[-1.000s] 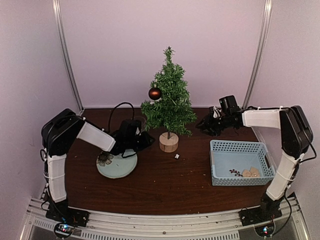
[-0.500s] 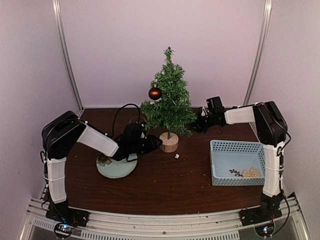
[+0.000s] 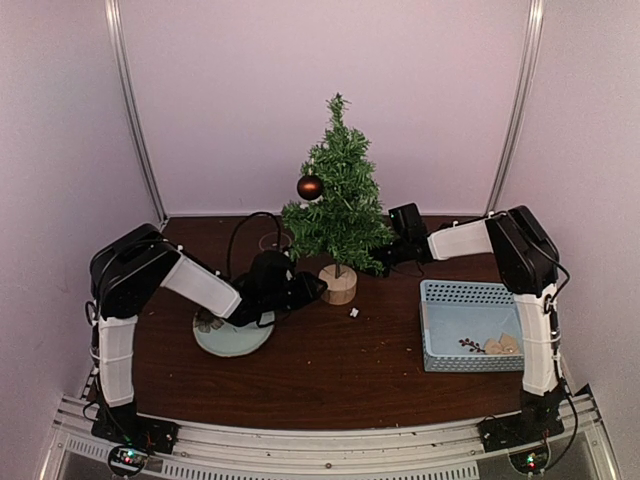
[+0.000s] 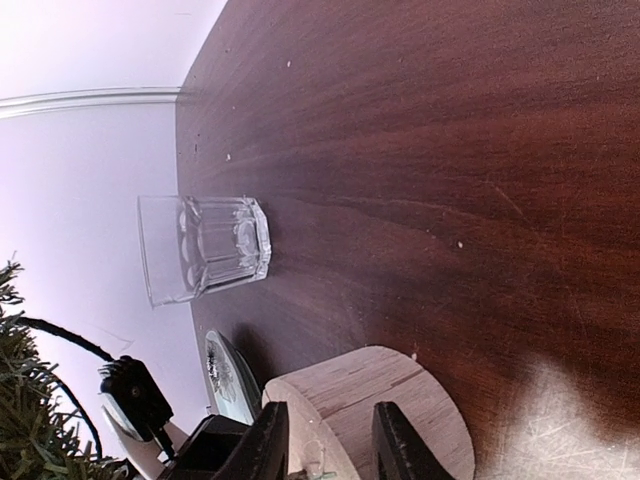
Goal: Decorate the small christmas tree
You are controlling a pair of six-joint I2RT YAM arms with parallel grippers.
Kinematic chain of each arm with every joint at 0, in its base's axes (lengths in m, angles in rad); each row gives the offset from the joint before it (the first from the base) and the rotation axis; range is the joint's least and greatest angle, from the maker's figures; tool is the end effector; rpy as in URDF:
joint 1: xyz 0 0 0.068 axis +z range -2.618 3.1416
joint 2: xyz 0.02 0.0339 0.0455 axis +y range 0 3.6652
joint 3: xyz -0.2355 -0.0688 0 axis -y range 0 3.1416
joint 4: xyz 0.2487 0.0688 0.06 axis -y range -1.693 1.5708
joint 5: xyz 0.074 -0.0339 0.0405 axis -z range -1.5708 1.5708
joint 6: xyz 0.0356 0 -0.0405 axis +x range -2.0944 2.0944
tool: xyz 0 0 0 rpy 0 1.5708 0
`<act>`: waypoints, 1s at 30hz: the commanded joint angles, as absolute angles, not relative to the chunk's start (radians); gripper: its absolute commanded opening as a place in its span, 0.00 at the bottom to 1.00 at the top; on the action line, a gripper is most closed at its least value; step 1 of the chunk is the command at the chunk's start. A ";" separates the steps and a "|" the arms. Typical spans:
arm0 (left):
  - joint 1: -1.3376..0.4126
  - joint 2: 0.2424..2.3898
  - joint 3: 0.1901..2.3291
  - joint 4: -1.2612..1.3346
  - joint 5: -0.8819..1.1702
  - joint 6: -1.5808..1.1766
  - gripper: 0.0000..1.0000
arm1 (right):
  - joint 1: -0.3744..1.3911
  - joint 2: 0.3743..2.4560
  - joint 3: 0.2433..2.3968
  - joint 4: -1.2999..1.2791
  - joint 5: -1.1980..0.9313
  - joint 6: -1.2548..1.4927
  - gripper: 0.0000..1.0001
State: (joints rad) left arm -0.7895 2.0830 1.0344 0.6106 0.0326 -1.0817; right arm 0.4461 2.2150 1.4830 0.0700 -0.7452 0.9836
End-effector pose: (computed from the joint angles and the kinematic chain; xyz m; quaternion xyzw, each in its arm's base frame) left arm 0.2884 -0.2924 0.0867 -0.1142 0.8360 -0.4400 0.3073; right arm 0.4096 0.2226 0.1186 0.0682 0.8493 0.5150 0.0943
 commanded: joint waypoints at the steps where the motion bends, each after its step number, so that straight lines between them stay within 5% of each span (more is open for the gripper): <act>1: -0.793 2.103 1.040 0.654 0.015 -1.098 0.32 | 0.456 2.231 1.490 0.101 -0.758 1.003 0.28; 30: -0.718 2.076 1.036 0.564 0.044 -1.046 0.17 | 0.527 2.135 1.360 0.069 -0.731 1.010 0.11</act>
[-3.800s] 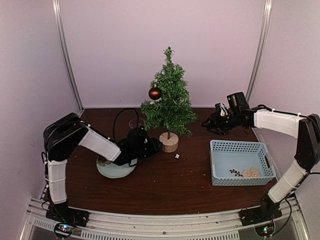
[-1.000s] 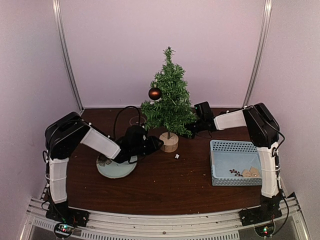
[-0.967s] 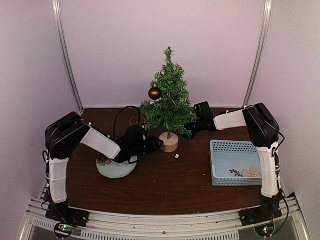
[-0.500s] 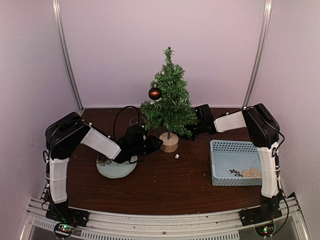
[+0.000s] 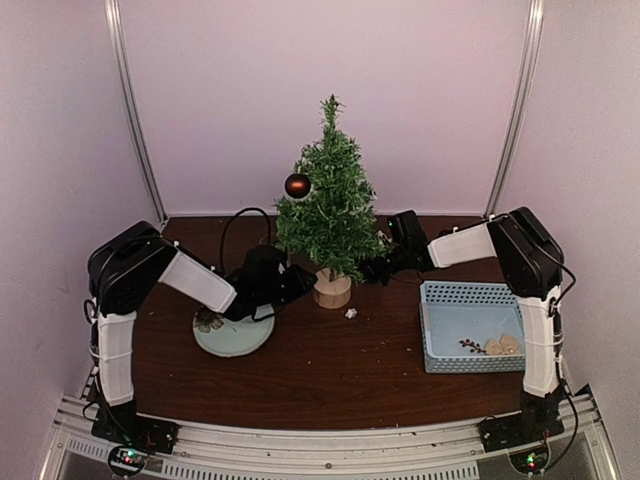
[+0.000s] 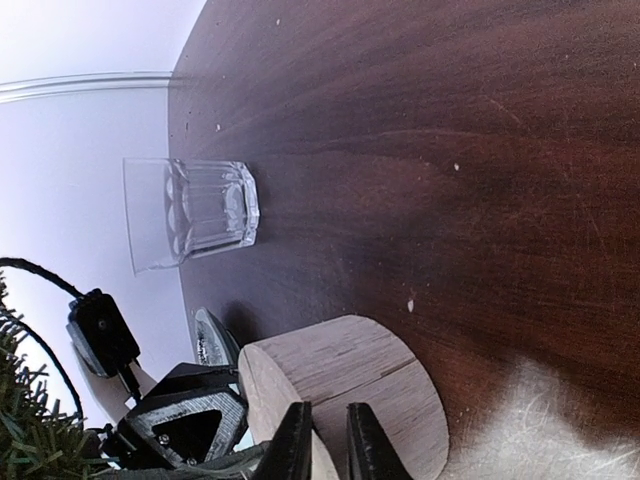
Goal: Decorate the small christmas tree
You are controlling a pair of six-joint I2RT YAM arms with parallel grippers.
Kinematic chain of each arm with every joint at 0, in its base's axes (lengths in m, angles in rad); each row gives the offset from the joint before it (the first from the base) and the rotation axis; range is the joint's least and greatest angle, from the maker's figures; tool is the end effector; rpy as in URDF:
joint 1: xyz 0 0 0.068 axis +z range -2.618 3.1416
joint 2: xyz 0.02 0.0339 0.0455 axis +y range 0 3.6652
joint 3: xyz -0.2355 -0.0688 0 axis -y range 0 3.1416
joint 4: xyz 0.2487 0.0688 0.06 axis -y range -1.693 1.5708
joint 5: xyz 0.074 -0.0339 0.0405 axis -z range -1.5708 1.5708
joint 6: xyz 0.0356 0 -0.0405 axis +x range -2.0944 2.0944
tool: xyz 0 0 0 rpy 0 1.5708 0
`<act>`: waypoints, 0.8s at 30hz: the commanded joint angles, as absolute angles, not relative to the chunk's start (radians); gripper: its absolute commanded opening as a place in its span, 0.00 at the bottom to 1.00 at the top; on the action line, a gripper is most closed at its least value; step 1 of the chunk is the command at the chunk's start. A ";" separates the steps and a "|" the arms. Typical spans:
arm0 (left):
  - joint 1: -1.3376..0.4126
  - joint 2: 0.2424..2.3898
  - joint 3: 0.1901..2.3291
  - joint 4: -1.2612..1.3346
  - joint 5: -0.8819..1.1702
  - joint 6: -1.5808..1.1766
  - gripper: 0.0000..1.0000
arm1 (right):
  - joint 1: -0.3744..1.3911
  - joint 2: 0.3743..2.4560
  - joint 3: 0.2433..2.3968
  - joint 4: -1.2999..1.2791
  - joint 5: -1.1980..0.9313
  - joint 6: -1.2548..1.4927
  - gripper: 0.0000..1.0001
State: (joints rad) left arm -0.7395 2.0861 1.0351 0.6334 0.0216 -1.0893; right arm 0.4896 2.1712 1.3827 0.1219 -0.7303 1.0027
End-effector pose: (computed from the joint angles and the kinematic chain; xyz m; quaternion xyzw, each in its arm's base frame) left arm 0.3037 -0.2781 0.0879 -0.1401 0.8265 -0.4374 0.3255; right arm 0.3859 0.2325 0.1116 0.0623 0.8523 0.5129 0.0816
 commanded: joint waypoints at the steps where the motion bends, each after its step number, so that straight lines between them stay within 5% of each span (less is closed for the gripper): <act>1: -0.714 2.076 1.039 0.561 0.051 -1.042 0.17 | 0.531 2.130 1.360 0.064 -0.730 1.009 0.11; 13: -0.691 2.082 1.065 0.523 0.136 -0.979 0.17 | 0.549 2.049 1.307 -0.003 -0.702 0.997 0.11; 24: -0.660 1.952 0.995 0.449 0.017 -0.955 0.29 | 0.487 1.916 1.267 -0.113 -0.568 0.953 0.20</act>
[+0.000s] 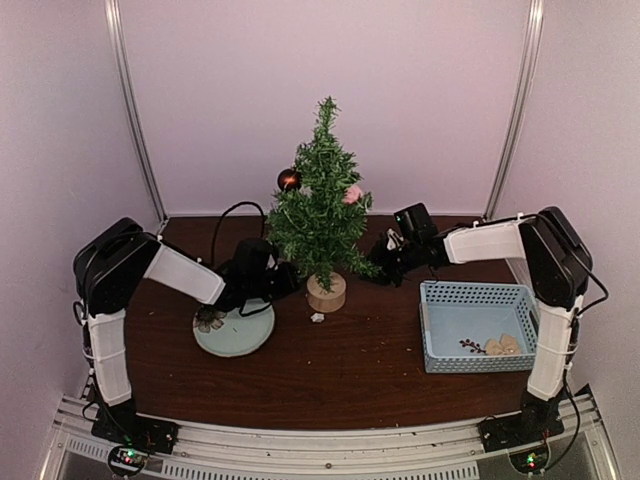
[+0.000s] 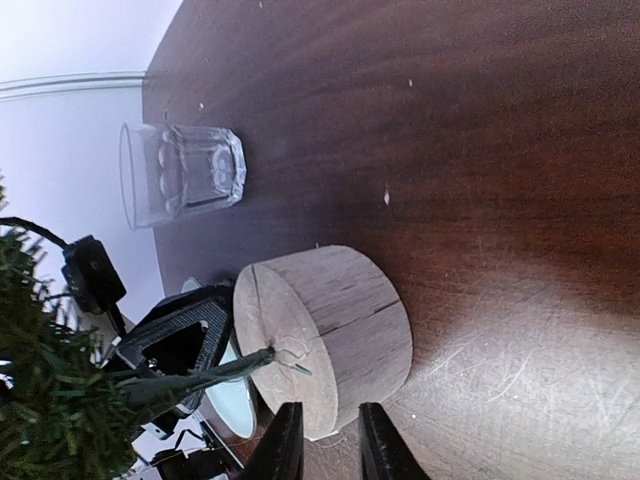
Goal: Decorate the small christmas tree
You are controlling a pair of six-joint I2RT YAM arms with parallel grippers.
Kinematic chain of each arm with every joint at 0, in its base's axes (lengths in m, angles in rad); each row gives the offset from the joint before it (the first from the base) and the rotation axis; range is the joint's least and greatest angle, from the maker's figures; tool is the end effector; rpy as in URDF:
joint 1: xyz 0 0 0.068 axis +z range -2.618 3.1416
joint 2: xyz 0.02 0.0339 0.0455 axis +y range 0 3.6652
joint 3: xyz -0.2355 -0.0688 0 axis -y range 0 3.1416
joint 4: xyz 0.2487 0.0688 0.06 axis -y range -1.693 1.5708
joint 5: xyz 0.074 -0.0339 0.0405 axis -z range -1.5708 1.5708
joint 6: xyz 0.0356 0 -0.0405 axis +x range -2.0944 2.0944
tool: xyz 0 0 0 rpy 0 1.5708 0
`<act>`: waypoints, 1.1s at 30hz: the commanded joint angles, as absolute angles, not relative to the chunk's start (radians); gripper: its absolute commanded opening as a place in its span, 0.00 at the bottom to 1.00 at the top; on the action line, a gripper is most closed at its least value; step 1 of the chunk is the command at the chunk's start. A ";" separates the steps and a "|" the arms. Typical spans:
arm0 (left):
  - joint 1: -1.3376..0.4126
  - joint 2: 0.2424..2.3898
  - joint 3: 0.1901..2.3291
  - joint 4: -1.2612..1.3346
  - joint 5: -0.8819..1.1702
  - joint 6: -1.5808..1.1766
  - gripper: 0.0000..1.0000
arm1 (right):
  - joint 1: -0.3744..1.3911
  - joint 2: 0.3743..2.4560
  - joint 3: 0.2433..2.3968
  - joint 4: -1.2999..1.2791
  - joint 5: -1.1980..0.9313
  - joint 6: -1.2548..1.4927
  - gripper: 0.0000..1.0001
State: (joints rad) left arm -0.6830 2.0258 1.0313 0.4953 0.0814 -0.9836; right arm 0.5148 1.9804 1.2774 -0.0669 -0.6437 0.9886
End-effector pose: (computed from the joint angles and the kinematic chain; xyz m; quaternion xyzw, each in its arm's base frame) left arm 0.3127 -0.2581 0.0968 -0.1081 0.8526 -0.4011 0.3171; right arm 0.3515 0.2234 0.1432 0.0852 0.8781 0.4653 0.0712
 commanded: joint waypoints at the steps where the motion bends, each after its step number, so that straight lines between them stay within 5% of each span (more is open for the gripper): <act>1: -0.655 1.936 0.983 0.446 -0.016 -0.953 0.30 | 0.481 1.907 1.263 -0.118 -0.560 0.948 0.20; 15: -0.621 1.621 0.917 0.186 -0.210 -0.818 0.54 | 0.324 1.620 1.258 -0.329 -0.503 0.726 0.30; 26: -0.620 1.386 0.884 0.006 -0.166 -0.591 0.63 | 0.163 1.276 1.288 -1.083 -0.381 0.270 0.52; 33: -0.621 1.368 0.882 0.006 -0.059 -0.569 0.63 | 0.155 1.262 1.273 -1.373 -0.112 0.150 0.49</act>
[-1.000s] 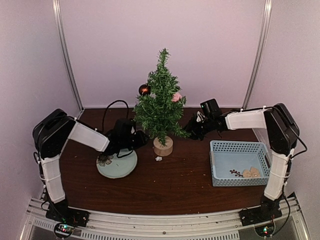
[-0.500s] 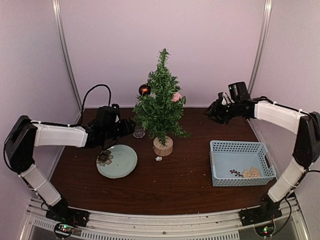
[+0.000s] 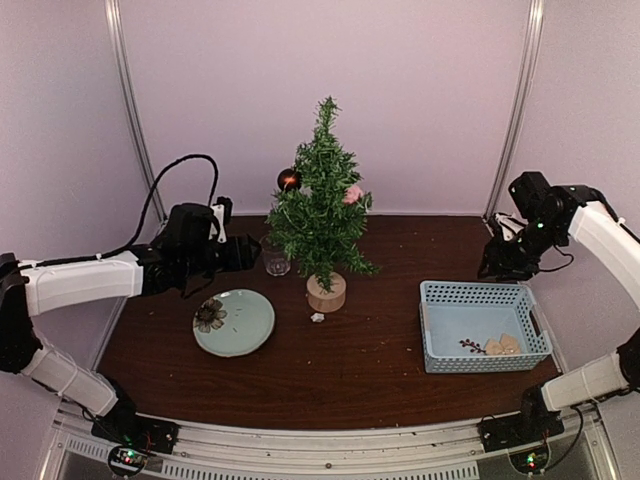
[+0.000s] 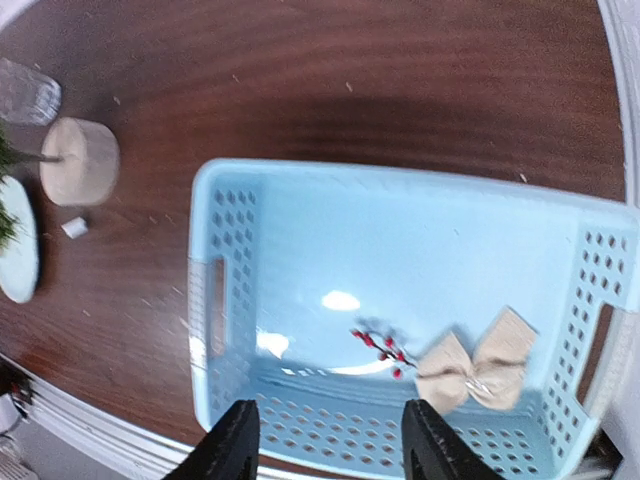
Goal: Decorate the small christmas tree
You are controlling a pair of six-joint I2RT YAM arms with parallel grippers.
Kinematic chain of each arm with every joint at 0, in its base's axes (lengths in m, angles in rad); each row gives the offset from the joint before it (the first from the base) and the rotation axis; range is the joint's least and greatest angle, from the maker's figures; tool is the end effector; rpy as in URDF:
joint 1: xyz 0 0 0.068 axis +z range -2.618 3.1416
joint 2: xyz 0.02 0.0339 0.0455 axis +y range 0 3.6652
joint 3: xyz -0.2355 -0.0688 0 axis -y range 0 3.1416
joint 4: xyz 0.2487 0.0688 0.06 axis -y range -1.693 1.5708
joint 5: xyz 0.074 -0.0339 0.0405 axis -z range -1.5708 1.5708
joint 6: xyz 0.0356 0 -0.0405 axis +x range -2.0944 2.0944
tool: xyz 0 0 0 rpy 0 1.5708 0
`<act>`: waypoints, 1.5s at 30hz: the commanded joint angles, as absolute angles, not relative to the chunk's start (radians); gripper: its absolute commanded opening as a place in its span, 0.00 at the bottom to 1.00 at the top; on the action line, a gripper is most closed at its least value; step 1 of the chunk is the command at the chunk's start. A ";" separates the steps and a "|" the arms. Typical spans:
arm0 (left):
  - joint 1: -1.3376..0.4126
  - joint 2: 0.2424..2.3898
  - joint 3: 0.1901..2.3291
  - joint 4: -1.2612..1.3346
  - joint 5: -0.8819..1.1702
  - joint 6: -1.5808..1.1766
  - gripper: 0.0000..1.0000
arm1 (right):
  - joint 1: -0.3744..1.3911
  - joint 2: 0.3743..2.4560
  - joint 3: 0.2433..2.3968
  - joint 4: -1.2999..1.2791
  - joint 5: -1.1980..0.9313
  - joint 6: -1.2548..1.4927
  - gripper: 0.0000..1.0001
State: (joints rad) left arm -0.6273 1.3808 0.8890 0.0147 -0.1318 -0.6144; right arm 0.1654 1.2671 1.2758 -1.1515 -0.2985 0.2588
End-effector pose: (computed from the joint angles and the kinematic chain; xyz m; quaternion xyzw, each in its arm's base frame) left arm 0.2620 -0.1841 0.2300 -0.0287 0.8525 -0.2561 0.4548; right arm 0.2375 0.0503 0.3021 0.0136 0.9667 0.1863 0.1747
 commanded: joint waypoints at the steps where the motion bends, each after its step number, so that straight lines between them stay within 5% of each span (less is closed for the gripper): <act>1: -0.621 1.372 0.885 0.006 -0.054 -0.569 0.63 | 0.155 1.278 1.287 -1.384 -0.103 0.148 0.46; 7: -0.621 1.422 0.926 0.013 -0.034 -0.579 0.63 | 0.136 1.519 1.396 -1.515 -0.093 0.143 0.45; 13: -0.621 1.429 0.944 0.023 -0.041 -0.598 0.63 | 0.120 1.322 1.188 -1.369 -0.175 0.434 0.50; 18: -0.621 1.434 0.915 0.073 -0.047 -0.634 0.63 | 0.118 1.232 1.006 -1.263 -0.068 0.710 0.41; 37: -0.621 1.339 0.879 0.039 -0.141 -0.643 0.64 | 0.063 1.513 0.822 -0.894 -0.025 0.870 0.42; 40: -0.621 1.323 0.872 0.033 -0.150 -0.640 0.64 | 0.052 1.555 0.866 -0.874 -0.012 0.822 0.27; 42: -0.621 1.316 0.869 0.026 -0.154 -0.639 0.64 | 0.052 1.580 0.917 -0.874 -0.006 0.767 0.04; 45: -0.621 1.303 0.861 0.018 -0.159 -0.634 0.64 | 0.052 1.611 0.996 -0.900 -0.006 0.680 0.00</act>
